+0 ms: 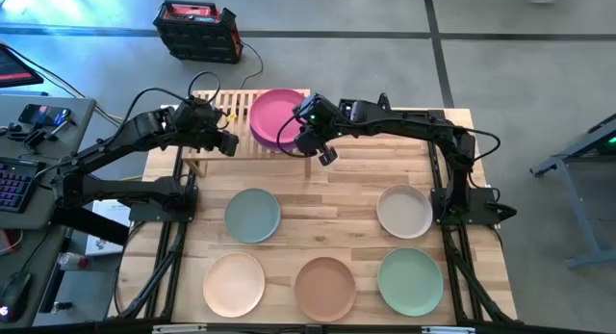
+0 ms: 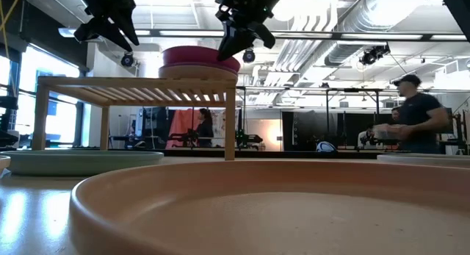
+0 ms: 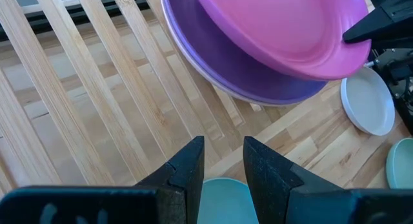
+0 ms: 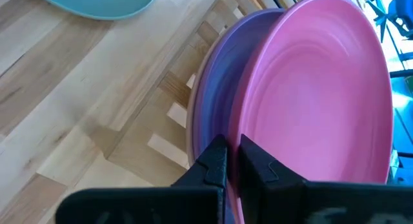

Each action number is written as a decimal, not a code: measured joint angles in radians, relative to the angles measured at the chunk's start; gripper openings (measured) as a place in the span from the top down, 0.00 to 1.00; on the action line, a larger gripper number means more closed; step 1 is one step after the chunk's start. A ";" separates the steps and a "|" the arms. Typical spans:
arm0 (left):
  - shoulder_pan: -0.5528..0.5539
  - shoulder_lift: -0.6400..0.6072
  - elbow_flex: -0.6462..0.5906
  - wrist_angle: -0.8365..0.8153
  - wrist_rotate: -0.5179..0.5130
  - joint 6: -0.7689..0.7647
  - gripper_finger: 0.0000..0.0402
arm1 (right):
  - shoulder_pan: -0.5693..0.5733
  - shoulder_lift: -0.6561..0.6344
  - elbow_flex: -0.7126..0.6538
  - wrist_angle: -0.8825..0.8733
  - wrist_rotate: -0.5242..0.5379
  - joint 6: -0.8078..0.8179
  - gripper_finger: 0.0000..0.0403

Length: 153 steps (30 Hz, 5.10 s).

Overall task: Place and stack plates onto a shelf
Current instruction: Stack the pink plate on top of the violet plate on the shelf, then stack the green plate on top of the pink plate on the shelf

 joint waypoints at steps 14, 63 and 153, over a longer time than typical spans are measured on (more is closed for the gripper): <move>0.000 0.000 0.000 0.000 0.000 -0.010 0.76 | 0.000 0.016 0.000 0.010 0.017 -0.016 1.00; -0.052 0.003 0.000 -0.020 0.150 -0.034 0.76 | 0.057 0.017 0.219 -0.260 0.155 0.147 0.81; -0.847 0.267 0.000 0.090 -0.018 -0.199 0.76 | 0.965 -0.113 -0.657 -0.002 -0.094 2.937 0.81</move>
